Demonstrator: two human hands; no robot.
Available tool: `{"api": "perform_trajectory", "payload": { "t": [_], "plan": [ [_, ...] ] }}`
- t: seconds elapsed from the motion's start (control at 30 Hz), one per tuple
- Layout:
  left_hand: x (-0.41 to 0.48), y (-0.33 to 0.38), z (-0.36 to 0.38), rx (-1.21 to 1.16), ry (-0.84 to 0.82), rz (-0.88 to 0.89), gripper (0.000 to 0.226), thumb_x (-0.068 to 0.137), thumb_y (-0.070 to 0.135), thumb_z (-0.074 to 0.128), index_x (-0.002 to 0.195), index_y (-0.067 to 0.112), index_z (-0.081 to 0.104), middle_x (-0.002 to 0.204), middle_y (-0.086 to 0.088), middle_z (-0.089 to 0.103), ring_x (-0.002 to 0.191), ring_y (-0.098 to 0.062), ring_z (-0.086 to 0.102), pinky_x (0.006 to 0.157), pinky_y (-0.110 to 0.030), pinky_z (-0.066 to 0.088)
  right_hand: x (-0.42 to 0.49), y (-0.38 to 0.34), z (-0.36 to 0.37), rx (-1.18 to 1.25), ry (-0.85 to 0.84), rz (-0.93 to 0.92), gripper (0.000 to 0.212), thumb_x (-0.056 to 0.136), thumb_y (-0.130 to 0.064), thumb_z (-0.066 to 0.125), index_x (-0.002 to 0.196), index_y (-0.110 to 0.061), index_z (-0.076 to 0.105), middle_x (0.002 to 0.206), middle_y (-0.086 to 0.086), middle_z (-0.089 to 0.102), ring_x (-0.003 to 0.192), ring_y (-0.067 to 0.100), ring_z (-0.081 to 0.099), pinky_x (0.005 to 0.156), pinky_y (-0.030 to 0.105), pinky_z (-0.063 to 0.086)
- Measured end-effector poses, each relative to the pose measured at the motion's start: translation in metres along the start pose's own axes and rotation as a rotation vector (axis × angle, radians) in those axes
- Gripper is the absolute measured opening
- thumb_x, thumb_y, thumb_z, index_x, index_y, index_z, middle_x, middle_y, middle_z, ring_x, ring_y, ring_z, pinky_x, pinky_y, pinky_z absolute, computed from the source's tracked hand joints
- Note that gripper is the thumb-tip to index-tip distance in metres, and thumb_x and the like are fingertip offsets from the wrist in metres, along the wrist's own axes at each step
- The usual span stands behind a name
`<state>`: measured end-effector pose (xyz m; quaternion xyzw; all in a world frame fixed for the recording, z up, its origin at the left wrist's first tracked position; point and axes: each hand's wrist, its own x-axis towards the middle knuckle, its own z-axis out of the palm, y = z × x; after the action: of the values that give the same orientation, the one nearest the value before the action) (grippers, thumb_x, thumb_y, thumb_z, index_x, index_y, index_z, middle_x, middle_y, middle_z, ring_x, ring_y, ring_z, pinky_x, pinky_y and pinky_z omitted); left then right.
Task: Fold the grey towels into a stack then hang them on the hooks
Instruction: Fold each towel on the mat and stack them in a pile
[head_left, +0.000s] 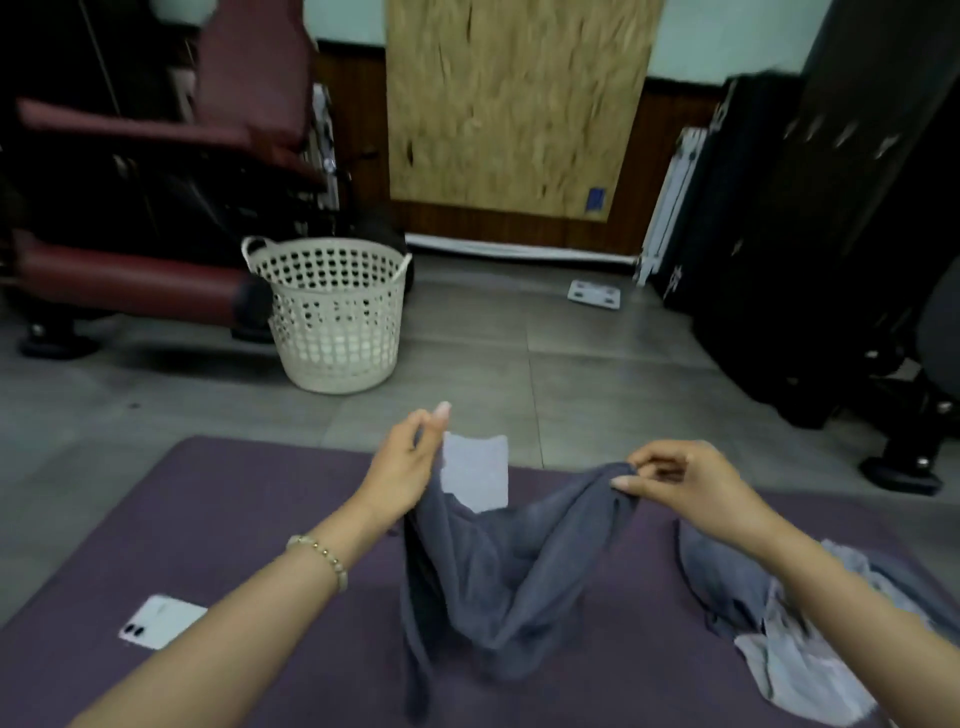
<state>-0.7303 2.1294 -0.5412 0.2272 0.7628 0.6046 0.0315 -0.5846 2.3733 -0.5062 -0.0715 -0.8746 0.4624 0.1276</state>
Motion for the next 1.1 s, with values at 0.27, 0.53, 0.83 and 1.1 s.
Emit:
{"api": "perform_trajectory", "payload": {
  "t": [0.27,0.53,0.83,1.1],
  "plan": [
    [-0.022,0.069,-0.088,-0.068,0.48,0.072,0.048,0.104,0.033,0.026,0.071,0.006,0.047,0.069,-0.009,0.05,0.063,-0.016,0.047,0.06,-0.026,0.037,-0.082,-0.046,-0.094,0.206,0.406,-0.021,0.059,0.032,-0.086,0.069,0.065,-0.037,0.071,0.062,-0.017,0.067,0.061,-0.007,0.059,0.061,0.004,0.044],
    [-0.05,0.098,-0.13,0.227,0.316,0.242,0.038,0.099,0.034,0.041,0.07,0.01,0.04,0.067,-0.006,0.04,0.066,-0.018,0.037,0.062,-0.033,0.029,-0.105,-0.086,-0.121,0.159,0.425,-0.068,0.005,0.082,-0.021,0.07,0.078,-0.02,0.07,0.076,-0.004,0.068,0.073,0.006,0.06,0.061,0.008,0.046],
    [-0.089,0.129,-0.154,0.24,-0.075,0.269,0.044,0.091,0.029,0.054,0.052,0.01,0.047,0.054,0.009,0.045,0.052,0.0,0.038,0.051,-0.016,0.031,-0.125,-0.093,-0.128,0.368,0.359,0.027,0.061,0.036,-0.066,0.084,0.077,-0.022,0.07,0.081,0.002,0.067,0.073,0.012,0.063,0.072,0.023,0.05],
    [-0.098,0.126,-0.169,-0.065,-0.171,-0.137,0.076,0.04,0.064,0.083,0.095,0.013,0.072,0.086,0.0,0.075,0.082,-0.014,0.071,0.065,-0.018,0.052,-0.125,-0.092,-0.104,0.459,0.386,0.014,0.046,0.054,-0.059,0.08,0.083,-0.025,0.069,0.072,-0.005,0.069,0.06,0.005,0.062,0.052,0.015,0.049]
  ]
}}
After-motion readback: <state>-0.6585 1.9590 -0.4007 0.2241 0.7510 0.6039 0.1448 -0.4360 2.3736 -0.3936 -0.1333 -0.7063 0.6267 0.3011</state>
